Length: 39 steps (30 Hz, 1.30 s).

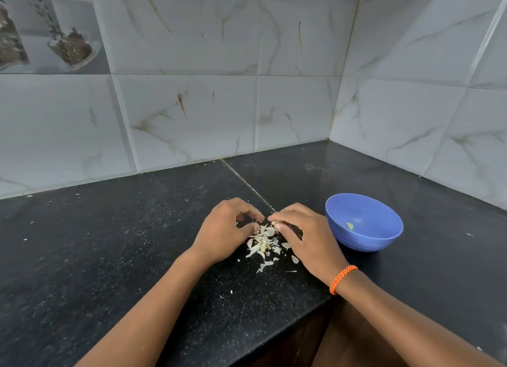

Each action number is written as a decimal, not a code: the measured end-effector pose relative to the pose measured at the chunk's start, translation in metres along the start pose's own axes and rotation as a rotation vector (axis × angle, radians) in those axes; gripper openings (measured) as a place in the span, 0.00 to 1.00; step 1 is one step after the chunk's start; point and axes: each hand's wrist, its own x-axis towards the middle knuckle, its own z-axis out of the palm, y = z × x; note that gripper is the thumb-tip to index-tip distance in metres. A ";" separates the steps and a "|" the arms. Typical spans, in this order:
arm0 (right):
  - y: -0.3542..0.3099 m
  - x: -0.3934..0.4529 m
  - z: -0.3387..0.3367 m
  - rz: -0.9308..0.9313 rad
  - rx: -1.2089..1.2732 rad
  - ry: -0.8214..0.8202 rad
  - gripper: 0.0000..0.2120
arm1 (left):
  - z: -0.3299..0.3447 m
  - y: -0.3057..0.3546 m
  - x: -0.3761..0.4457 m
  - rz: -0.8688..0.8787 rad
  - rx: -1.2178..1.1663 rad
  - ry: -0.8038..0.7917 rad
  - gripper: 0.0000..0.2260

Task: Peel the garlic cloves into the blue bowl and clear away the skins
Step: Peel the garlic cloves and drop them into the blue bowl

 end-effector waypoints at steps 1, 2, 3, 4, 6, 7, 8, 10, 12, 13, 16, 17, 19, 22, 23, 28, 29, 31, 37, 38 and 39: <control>0.004 -0.004 0.000 -0.023 0.002 -0.002 0.11 | 0.003 0.004 -0.001 0.007 -0.040 -0.007 0.08; 0.006 -0.005 0.000 -0.031 0.023 0.010 0.11 | 0.005 0.009 -0.001 0.014 -0.083 -0.024 0.08; 0.006 -0.006 0.001 -0.027 0.056 0.040 0.11 | 0.008 0.014 -0.003 0.018 -0.129 -0.045 0.08; 0.006 -0.004 0.002 -0.012 0.098 0.083 0.11 | 0.011 0.017 -0.004 0.019 -0.179 -0.060 0.09; 0.004 -0.002 0.004 0.043 0.190 0.157 0.10 | 0.018 0.021 -0.006 0.006 -0.278 -0.041 0.10; 0.002 -0.001 0.006 0.069 0.230 0.176 0.10 | 0.020 0.022 -0.007 -0.013 -0.323 -0.011 0.10; 0.000 -0.001 0.007 0.086 0.261 0.189 0.10 | 0.022 0.024 -0.008 -0.033 -0.363 0.025 0.10; -0.003 -0.002 0.009 0.104 0.294 0.211 0.10 | 0.024 0.027 -0.010 -0.058 -0.413 0.094 0.09; -0.004 -0.003 0.010 0.117 0.316 0.238 0.09 | 0.029 0.032 -0.013 -0.059 -0.400 0.160 0.08; -0.005 -0.004 0.010 0.127 0.324 0.253 0.09 | 0.031 0.035 -0.015 -0.058 -0.382 0.187 0.07; -0.006 -0.005 0.011 0.131 0.342 0.292 0.09 | 0.036 0.040 -0.017 -0.062 -0.360 0.247 0.06; -0.007 -0.006 0.011 0.130 0.345 0.300 0.09 | 0.037 0.041 -0.018 -0.063 -0.369 0.258 0.06; -0.010 -0.007 0.011 0.125 0.351 0.312 0.09 | 0.038 0.043 -0.019 -0.063 -0.383 0.277 0.06; -0.012 -0.007 0.010 0.122 0.361 0.328 0.09 | 0.039 0.044 -0.019 -0.067 -0.395 0.296 0.06; -0.012 -0.007 0.009 0.123 0.361 0.335 0.09 | 0.039 0.044 -0.019 -0.075 -0.391 0.303 0.05; -0.013 -0.006 0.008 0.154 0.366 0.334 0.07 | 0.038 0.043 -0.018 -0.113 -0.371 0.319 0.03; -0.014 -0.006 0.007 0.154 0.366 0.325 0.06 | 0.037 0.042 -0.017 -0.107 -0.364 0.325 0.04; -0.014 -0.004 0.004 0.138 0.359 0.299 0.06 | 0.034 0.040 -0.014 -0.087 -0.333 0.337 0.05; -0.008 -0.002 -0.012 0.134 0.321 0.219 0.09 | 0.031 0.036 -0.012 -0.078 -0.321 0.301 0.07; -0.007 -0.002 -0.014 0.138 0.295 0.210 0.09 | 0.031 0.035 -0.012 -0.085 -0.288 0.299 0.08; -0.006 -0.001 -0.017 0.143 0.271 0.198 0.09 | 0.031 0.032 -0.012 -0.087 -0.226 0.295 0.08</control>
